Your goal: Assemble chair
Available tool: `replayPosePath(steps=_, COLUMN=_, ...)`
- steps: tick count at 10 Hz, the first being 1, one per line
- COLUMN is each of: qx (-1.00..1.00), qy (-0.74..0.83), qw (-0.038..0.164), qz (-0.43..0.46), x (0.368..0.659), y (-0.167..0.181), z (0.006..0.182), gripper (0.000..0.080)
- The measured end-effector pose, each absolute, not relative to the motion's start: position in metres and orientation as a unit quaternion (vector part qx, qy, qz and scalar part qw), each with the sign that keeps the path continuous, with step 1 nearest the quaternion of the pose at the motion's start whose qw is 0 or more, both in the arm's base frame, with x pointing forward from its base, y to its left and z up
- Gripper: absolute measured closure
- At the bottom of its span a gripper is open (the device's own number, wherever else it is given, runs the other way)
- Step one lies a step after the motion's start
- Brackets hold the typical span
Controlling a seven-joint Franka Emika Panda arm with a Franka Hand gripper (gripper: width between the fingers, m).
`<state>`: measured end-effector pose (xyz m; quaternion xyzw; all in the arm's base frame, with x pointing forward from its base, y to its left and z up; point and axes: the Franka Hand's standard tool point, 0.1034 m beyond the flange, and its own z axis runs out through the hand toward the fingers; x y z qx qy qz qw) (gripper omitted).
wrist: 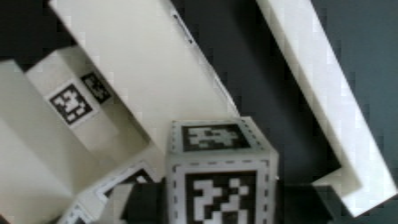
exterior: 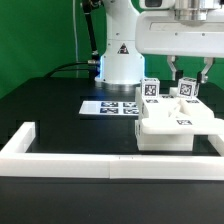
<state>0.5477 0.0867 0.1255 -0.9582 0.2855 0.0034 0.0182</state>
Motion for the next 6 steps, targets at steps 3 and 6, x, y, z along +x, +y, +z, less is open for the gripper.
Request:
replayPosePath(steps=3, qx=-0.921, qy=0.388, qw=0.018, qz=0.005, x=0.5479, y=0.0868, z=0.1257, gripper=0.0514)
replayPosePath(steps=6, qx=-0.878, qy=0.478, qw=0.019, qz=0.007, x=0.5481, y=0.0877, z=0.1258, gripper=0.0514)
